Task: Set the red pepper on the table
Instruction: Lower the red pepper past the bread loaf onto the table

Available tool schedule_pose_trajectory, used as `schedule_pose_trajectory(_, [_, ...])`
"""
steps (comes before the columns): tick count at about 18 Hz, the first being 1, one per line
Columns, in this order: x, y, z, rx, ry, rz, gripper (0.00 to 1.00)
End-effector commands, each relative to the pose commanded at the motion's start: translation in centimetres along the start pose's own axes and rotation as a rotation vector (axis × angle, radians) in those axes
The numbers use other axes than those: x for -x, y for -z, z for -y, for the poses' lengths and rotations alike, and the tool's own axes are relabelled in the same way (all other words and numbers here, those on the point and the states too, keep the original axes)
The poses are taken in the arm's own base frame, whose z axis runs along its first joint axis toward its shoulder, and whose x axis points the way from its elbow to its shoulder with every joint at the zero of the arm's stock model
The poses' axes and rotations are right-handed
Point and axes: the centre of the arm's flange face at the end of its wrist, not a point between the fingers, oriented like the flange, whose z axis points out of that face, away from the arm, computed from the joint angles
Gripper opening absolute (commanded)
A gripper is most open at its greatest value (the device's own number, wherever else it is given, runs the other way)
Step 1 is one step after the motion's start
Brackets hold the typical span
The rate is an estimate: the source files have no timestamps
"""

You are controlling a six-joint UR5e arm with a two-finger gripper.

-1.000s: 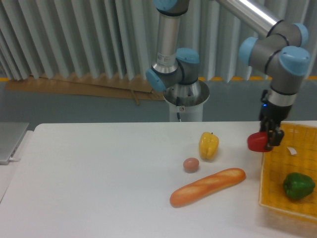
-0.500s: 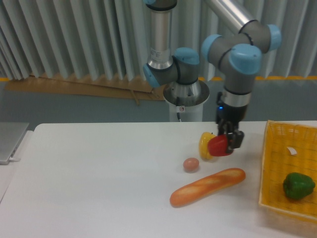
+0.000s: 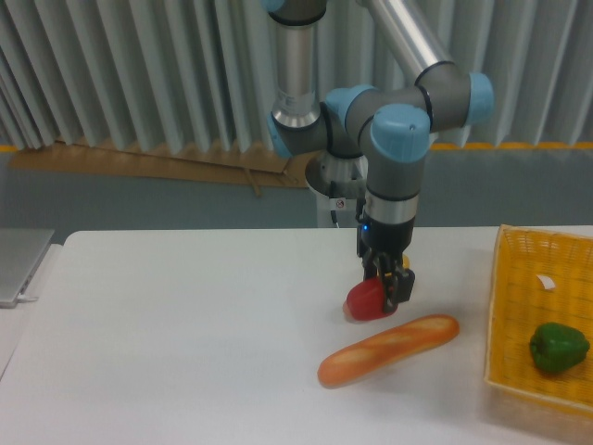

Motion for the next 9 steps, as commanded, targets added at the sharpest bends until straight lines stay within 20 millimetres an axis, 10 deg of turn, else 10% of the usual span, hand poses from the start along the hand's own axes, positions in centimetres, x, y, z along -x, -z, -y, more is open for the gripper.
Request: schedule_pose_trajectory(9, [1.7,-2.6,0.9,0.075,-0.028,0.025,0.56])
